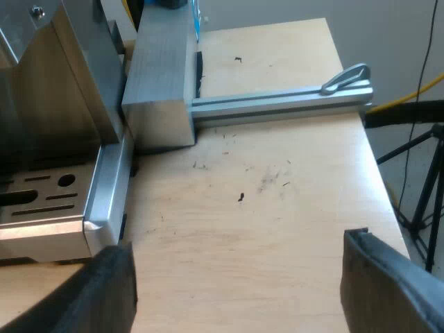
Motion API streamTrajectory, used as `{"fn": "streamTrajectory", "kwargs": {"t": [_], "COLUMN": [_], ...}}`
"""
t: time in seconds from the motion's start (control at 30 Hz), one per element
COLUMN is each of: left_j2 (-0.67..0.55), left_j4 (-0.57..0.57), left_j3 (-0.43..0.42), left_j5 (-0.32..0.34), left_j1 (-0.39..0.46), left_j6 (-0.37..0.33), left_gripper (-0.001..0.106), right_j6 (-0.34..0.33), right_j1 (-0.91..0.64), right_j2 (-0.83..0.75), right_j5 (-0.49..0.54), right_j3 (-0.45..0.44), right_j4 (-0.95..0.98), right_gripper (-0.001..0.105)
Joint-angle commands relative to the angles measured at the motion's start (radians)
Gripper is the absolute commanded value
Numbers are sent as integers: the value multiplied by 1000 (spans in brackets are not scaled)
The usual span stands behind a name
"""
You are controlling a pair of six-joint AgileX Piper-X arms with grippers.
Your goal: Place mug into machine
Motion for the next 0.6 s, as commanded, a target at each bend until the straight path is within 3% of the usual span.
{"fn": "streamTrajectory", "kwargs": {"t": [0.03,0.17,0.3,0.6], "left_j2": [-138,-138,-136,-136], "left_j4": [-40,-112,-166,-191], "left_j3": [28,108,198,319], "left_j5": [-25,-26,-26,-24], "left_j1": [2,2,2,2], "left_j6": [2,2,2,2], "left_gripper": [81,81,81,81], "right_j6": [-7,39,39,38], "right_j1": [0,0,0,0], "right_j2": [-46,-44,-44,-44], "right_j5": [-8,-6,-6,-6], "right_j3": [29,121,222,326], "right_j4": [-33,-87,-118,-147], "right_gripper": [64,64,64,64]}}
